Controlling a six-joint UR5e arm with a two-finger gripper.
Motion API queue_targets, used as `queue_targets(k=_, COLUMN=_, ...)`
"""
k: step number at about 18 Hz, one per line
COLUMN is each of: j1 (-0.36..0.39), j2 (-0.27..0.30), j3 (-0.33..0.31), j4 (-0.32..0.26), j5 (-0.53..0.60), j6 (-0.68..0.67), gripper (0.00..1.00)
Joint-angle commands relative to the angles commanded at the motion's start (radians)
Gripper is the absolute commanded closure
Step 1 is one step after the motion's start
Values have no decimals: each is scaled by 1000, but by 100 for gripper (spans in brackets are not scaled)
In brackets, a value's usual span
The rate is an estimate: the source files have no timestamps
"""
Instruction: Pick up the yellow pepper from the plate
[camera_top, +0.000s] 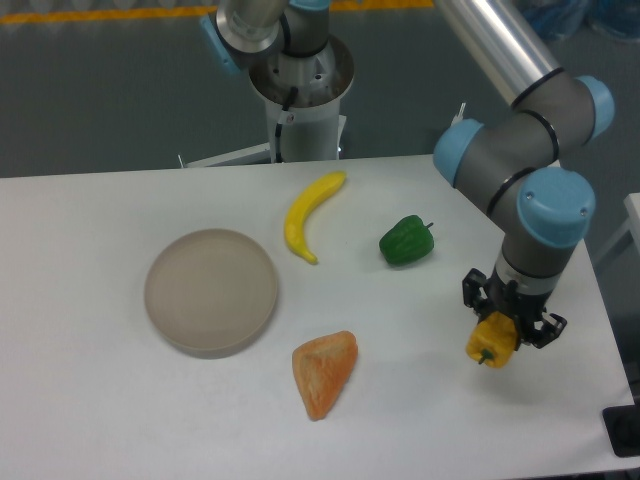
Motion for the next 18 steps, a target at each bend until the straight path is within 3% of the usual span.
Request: queue_targets(k=18, j1=8, j2=2, j3=18, j4=-21, j5=-24, j6=16, gripper=95)
